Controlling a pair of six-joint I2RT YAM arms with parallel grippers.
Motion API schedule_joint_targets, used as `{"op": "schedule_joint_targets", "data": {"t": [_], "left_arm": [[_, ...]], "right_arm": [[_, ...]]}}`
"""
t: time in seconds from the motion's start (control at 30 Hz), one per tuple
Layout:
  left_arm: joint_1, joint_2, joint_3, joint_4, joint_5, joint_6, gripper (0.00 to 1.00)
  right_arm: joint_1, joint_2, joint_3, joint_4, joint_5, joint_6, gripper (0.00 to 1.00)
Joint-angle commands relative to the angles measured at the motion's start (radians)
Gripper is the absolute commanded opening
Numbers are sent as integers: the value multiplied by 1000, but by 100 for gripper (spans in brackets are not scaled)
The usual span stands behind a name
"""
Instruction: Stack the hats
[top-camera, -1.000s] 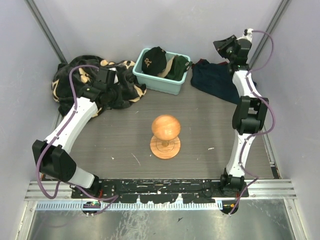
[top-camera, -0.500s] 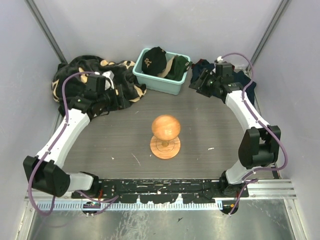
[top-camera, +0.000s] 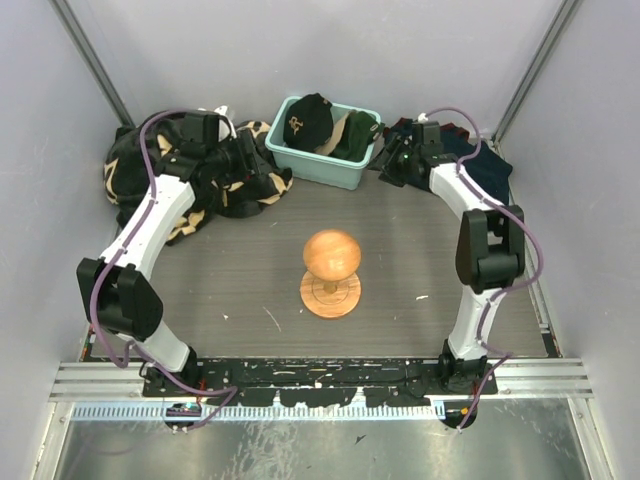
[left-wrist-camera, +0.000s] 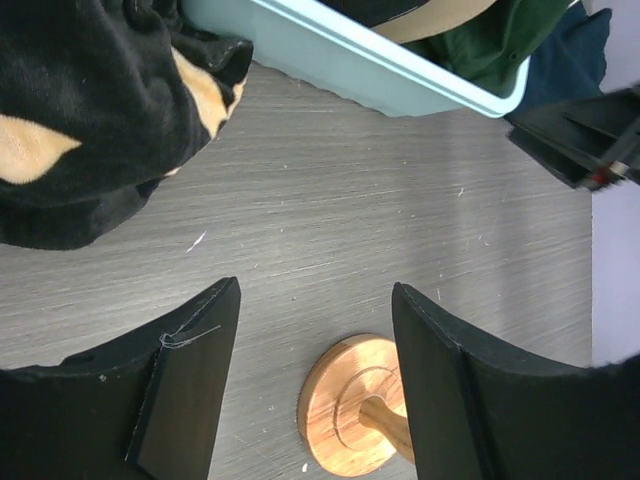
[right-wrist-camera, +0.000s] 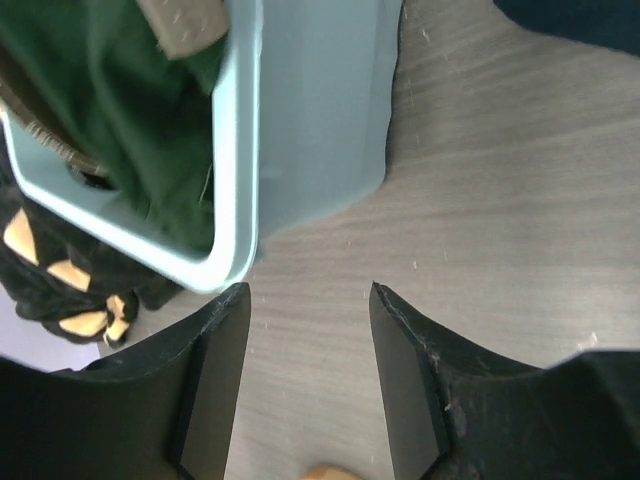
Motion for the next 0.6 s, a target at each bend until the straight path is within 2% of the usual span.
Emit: {"op": "schedule_joint_targets", "data": {"t": [0.0,0.37,0.57], "left_arm": [[12,1,40,14,30,25,70],[88,89,95,38,128,16,68],[99,123,102,62,140,2,68]], "right_arm": [[38,83,145,87,-12,67,57],[67,170,292,90,0,125,53],[68,250,405,-14,9,87,53]]}}
